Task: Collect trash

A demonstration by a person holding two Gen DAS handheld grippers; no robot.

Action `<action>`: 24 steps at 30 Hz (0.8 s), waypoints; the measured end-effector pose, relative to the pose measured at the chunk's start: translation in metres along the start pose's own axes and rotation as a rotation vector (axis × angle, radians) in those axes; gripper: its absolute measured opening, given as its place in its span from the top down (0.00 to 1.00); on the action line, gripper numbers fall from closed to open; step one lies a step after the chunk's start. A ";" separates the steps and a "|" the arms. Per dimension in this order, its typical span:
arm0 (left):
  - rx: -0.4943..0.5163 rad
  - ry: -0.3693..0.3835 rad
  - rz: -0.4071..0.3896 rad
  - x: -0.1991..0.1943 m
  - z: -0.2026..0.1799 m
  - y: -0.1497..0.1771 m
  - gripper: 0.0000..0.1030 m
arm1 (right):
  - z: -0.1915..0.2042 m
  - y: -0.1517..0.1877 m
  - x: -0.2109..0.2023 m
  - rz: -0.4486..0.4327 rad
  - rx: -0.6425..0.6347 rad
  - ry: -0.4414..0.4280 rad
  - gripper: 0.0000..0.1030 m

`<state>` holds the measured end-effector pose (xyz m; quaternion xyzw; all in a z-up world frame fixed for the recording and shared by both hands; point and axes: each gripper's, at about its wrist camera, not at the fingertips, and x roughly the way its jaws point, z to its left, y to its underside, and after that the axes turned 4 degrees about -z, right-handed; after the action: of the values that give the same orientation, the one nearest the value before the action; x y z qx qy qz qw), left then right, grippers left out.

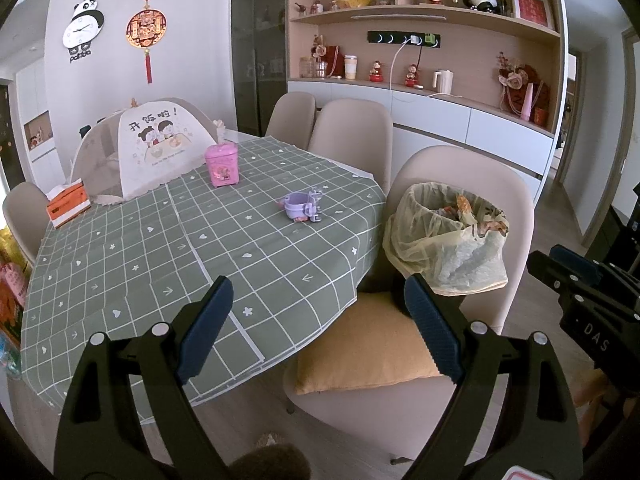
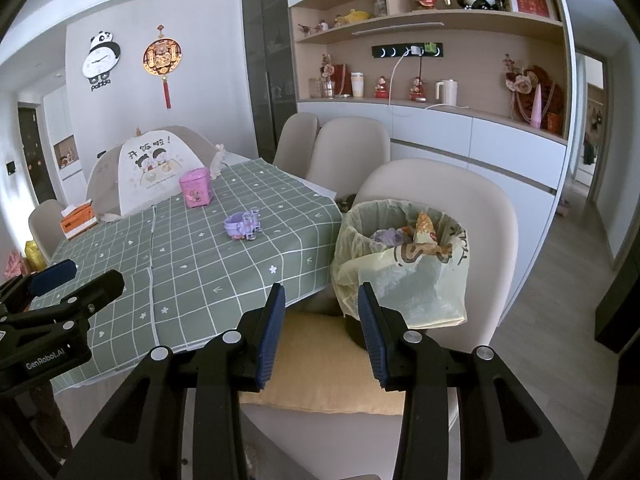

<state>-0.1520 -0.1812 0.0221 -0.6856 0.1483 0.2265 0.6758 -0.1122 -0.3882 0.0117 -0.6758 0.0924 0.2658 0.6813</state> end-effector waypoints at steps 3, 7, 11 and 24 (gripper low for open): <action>0.001 0.001 -0.001 0.000 0.001 0.000 0.19 | 0.000 0.000 0.000 -0.001 0.000 0.000 0.65; 0.000 0.000 0.001 0.000 0.001 0.000 0.19 | 0.000 0.000 0.000 0.000 0.000 0.000 0.65; -0.001 0.000 -0.001 0.001 0.000 0.001 0.19 | 0.000 0.000 0.000 0.000 0.001 0.000 0.65; -0.012 0.028 0.019 0.011 0.002 0.002 0.19 | -0.001 0.004 0.001 0.006 0.000 0.007 0.65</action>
<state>-0.1438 -0.1783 0.0152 -0.6914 0.1631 0.2243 0.6671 -0.1128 -0.3887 0.0074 -0.6765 0.0966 0.2655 0.6801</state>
